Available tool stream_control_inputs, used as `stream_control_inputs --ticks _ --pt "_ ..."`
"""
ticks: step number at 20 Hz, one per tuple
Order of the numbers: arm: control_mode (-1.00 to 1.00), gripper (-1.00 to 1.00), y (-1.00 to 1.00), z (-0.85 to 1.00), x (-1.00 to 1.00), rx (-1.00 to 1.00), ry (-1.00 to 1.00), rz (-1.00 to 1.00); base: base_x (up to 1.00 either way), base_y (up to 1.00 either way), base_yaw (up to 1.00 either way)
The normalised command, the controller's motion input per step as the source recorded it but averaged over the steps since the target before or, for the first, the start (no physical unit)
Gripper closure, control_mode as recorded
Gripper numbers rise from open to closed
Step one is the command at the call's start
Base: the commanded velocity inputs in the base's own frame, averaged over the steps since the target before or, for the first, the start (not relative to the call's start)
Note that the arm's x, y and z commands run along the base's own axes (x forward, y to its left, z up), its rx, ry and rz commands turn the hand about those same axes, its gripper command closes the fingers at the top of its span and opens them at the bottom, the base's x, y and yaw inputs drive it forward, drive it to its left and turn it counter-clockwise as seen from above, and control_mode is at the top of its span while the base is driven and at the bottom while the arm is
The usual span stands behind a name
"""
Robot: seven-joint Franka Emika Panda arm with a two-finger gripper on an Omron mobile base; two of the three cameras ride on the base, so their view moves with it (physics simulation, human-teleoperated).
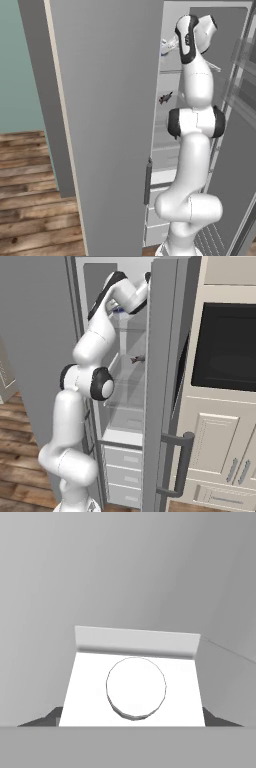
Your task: Take out the milk from the fridge and place it on the tray on the counter. Then take the sugar cube near the tray and place it in the tray.
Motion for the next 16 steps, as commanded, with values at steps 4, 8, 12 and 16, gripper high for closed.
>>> stream_control_inputs --ticks 4,8,12,16 --pt "-1.0 1.0 0.14 0.06 -0.45 0.0 -0.03 -0.08 0.0 0.0 0.0" --pt "-1.0 1.0 0.14 0.02 -0.57 0.0 -0.07 -0.15 0.0 0.0 0.0" --pt "-1.0 1.0 0.0 -0.03 -0.92 0.0 -0.14 -0.12 0.0 0.0 0.0" --pt "-1.0 1.0 0.43 -0.91 -1.0 -0.11 -0.25 -0.05 0.0 0.0 0.0"
